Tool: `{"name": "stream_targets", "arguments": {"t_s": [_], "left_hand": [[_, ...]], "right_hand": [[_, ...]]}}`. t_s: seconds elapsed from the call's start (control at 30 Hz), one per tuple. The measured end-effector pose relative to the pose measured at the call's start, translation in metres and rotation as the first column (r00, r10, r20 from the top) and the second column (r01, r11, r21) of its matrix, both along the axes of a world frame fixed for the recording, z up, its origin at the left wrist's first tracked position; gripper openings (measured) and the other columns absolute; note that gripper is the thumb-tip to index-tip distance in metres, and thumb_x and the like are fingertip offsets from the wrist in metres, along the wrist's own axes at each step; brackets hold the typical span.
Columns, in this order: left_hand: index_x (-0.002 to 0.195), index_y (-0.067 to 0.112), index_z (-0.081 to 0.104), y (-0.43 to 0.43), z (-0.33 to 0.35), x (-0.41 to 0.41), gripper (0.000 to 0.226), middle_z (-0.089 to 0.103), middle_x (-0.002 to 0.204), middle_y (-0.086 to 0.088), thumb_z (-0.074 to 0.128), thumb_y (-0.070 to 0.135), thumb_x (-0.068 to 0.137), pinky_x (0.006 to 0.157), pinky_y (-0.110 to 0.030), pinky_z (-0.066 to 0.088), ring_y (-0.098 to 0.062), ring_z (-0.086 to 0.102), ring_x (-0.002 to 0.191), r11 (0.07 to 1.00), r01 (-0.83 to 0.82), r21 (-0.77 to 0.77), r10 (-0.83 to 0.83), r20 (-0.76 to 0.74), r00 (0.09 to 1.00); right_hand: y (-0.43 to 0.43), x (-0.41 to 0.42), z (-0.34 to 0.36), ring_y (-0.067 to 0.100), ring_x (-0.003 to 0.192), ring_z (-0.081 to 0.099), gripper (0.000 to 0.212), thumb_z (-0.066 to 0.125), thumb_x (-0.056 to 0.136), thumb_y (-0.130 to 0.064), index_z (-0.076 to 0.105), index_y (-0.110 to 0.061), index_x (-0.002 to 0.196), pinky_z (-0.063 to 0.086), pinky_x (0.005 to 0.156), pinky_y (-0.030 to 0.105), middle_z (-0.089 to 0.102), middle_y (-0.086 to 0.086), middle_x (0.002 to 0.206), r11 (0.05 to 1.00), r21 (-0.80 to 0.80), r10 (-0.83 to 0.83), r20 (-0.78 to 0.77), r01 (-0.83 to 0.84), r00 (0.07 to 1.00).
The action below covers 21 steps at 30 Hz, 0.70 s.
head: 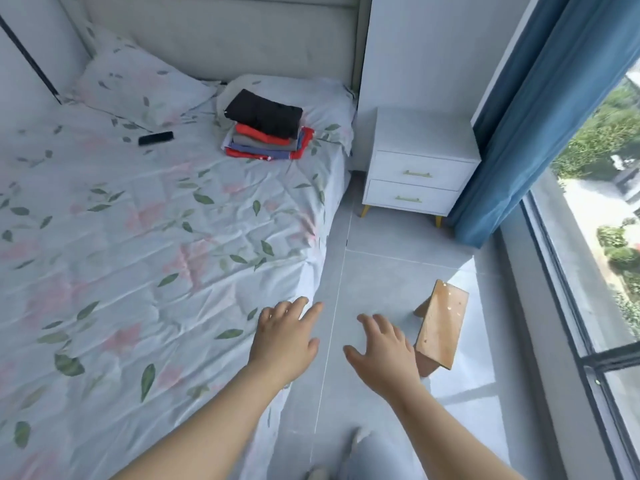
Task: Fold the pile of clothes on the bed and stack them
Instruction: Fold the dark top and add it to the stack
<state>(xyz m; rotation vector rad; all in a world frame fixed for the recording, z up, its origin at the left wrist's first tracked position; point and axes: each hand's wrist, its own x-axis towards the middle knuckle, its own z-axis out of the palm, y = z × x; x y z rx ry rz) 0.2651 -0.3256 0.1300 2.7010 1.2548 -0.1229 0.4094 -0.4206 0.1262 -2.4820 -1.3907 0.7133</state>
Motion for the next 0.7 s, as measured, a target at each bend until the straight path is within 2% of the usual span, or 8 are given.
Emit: {"name": "stream_targets", "arguments": {"t_s": [0.2,0.4,0.7], "left_hand": [[0.145,0.034,0.024,0.111,-0.01,0.092,0.057,0.027,0.149,0.01,0.042,0.04,0.092,0.104,-0.034,0.021,-0.018,0.031,0.131,0.994,-0.113,0.007,0.112,0.024,0.993],[0.141,0.035,0.028,0.218,-0.003,0.175,0.053,0.036,0.14,0.012,0.044,0.039,0.091,0.1,-0.032,0.026,-0.017,0.036,0.126,0.965,-0.263,-0.02,0.264,0.017,0.964],[0.146,0.034,0.021,0.384,-0.022,0.241,0.059,0.03,0.148,0.01,0.044,0.04,0.093,0.104,-0.035,0.024,-0.018,0.034,0.131,0.894,-0.442,-0.079,0.444,0.015,0.896]], "right_hand": [[0.128,0.105,-0.011,0.019,0.137,0.025,0.057,0.047,0.09,-0.044,0.03,-0.029,0.142,0.023,0.107,0.033,0.028,-0.006,0.15,0.994,0.042,0.104,-0.016,-0.103,0.994],[0.253,0.203,-0.005,0.019,0.138,0.025,0.058,0.048,0.09,-0.044,0.029,-0.03,0.143,0.023,0.108,0.034,0.026,-0.005,0.151,0.978,0.017,0.208,-0.018,-0.207,0.978],[0.44,0.277,-0.016,0.019,0.135,0.027,0.058,0.049,0.09,-0.042,0.029,-0.029,0.143,0.026,0.106,0.034,0.027,-0.007,0.15,0.932,-0.043,0.356,-0.093,-0.361,0.93]]}}
